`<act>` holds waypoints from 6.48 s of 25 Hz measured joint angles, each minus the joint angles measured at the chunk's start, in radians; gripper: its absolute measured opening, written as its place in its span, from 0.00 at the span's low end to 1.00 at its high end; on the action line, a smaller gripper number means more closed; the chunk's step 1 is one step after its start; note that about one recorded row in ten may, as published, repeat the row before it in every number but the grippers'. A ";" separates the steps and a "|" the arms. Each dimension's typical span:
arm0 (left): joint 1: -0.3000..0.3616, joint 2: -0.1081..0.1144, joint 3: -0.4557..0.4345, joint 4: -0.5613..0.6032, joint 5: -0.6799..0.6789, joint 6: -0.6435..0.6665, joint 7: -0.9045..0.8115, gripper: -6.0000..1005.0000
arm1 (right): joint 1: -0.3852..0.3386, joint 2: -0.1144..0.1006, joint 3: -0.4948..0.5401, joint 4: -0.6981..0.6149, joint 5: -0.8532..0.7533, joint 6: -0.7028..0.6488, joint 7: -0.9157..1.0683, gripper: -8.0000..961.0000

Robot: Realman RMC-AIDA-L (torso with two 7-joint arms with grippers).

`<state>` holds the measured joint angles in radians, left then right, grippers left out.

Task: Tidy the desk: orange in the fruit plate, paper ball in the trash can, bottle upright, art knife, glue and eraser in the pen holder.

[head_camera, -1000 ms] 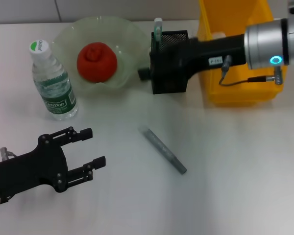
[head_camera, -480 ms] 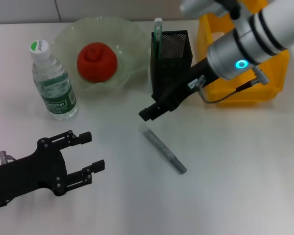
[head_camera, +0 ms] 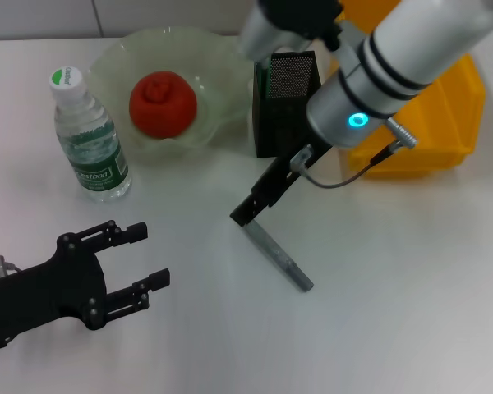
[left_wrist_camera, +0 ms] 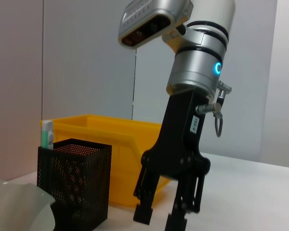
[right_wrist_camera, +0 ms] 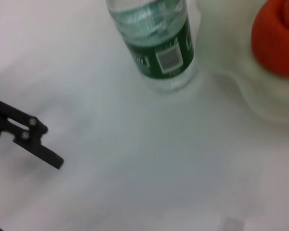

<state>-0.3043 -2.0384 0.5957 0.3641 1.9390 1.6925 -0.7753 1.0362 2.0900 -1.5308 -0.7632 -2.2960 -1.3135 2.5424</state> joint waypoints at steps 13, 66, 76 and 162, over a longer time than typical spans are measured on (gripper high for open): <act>0.001 -0.002 0.002 -0.001 0.000 0.006 0.000 0.70 | 0.060 0.002 -0.235 0.049 0.021 0.120 0.169 0.72; -0.015 -0.009 0.000 -0.001 -0.007 0.007 -0.008 0.70 | 0.058 0.002 -0.363 0.090 0.084 0.176 0.181 0.33; -0.020 -0.009 0.000 -0.001 -0.008 0.007 -0.004 0.70 | 0.058 0.002 -0.362 0.088 0.084 0.176 0.181 0.26; 0.001 -0.031 -0.173 -0.165 -0.014 0.010 0.145 0.70 | -0.503 -0.005 0.067 0.455 1.516 0.027 -1.314 0.14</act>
<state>-0.3034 -2.0696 0.4226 0.1991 1.9254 1.7025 -0.6303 0.5335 2.0849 -1.4637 -0.3087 -0.7798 -1.2863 1.2286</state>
